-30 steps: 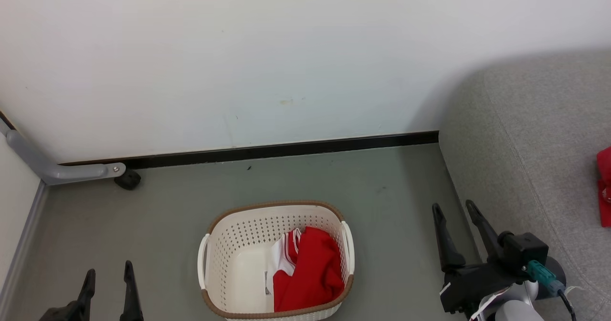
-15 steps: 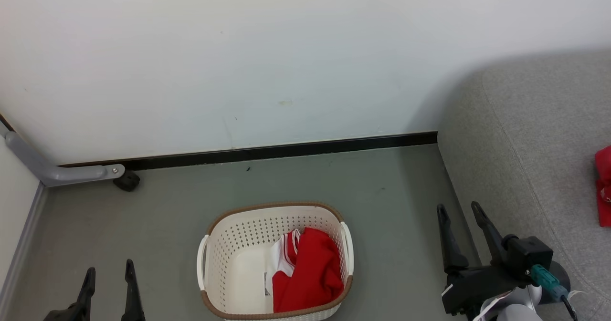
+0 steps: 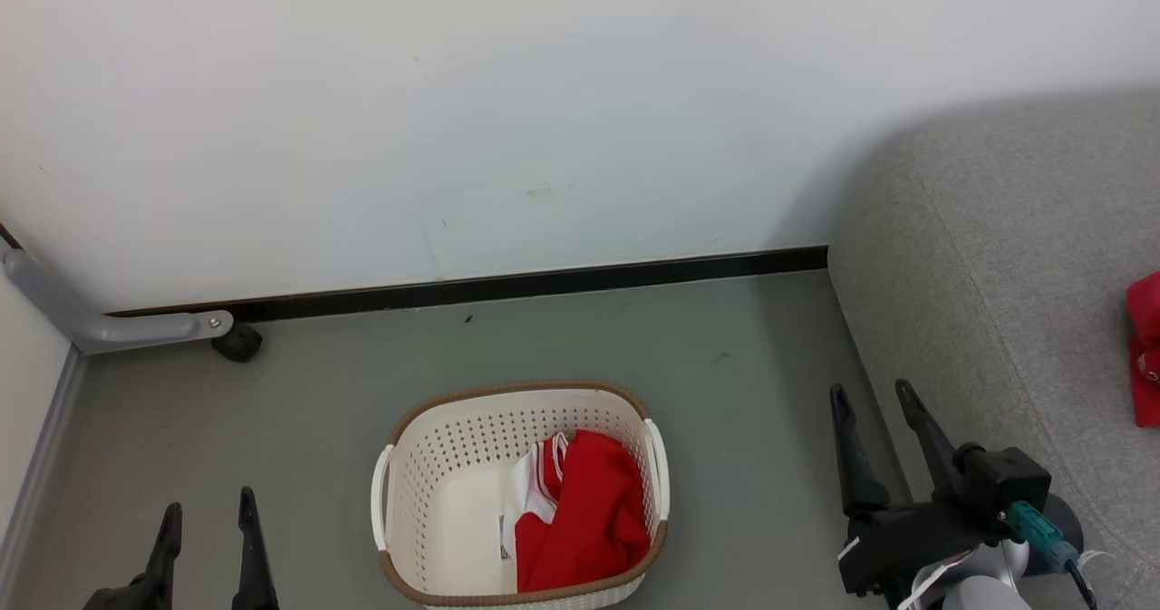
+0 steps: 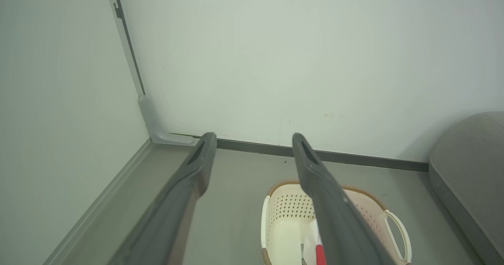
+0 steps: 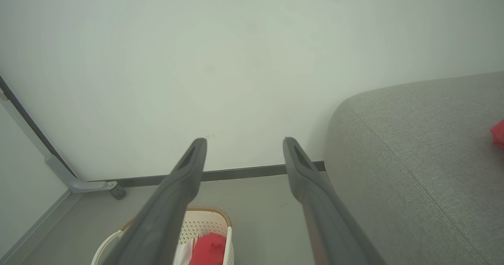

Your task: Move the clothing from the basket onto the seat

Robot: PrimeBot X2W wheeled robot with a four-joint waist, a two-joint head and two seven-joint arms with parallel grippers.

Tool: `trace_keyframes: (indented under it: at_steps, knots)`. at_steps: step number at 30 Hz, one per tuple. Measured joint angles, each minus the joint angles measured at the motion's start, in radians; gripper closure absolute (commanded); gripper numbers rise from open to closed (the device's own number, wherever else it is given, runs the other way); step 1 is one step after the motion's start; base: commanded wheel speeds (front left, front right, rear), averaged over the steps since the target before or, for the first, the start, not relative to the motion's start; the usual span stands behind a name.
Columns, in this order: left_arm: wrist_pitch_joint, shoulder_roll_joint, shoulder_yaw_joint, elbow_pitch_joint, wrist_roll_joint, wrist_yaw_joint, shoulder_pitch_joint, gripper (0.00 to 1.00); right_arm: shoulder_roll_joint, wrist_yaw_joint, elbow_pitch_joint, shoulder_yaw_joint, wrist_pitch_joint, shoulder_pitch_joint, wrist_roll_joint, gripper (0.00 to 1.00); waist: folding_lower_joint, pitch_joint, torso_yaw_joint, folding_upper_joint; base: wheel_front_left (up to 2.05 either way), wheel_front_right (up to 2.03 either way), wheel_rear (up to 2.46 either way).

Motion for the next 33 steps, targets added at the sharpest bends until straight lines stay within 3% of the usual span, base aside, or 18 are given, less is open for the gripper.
trace_keyframes:
  at_steps: [21,33]
  knots:
    - [0.000,-0.008,0.013,-0.022,0.022,-0.020,0.010,0.00,0.000,-0.018,-0.026,0.018,0.000,-0.001,0.001,0.00,0.0000,0.051,-0.004,0.0000,0.00,0.00,0.00]
    - [0.000,-0.008,-0.010,-0.006,0.028,-0.090,-0.037,0.00,0.000,-0.052,-0.042,0.051,0.000,-0.014,0.001,0.00,0.0001,0.143,-0.008,0.0001,0.00,0.00,0.00]
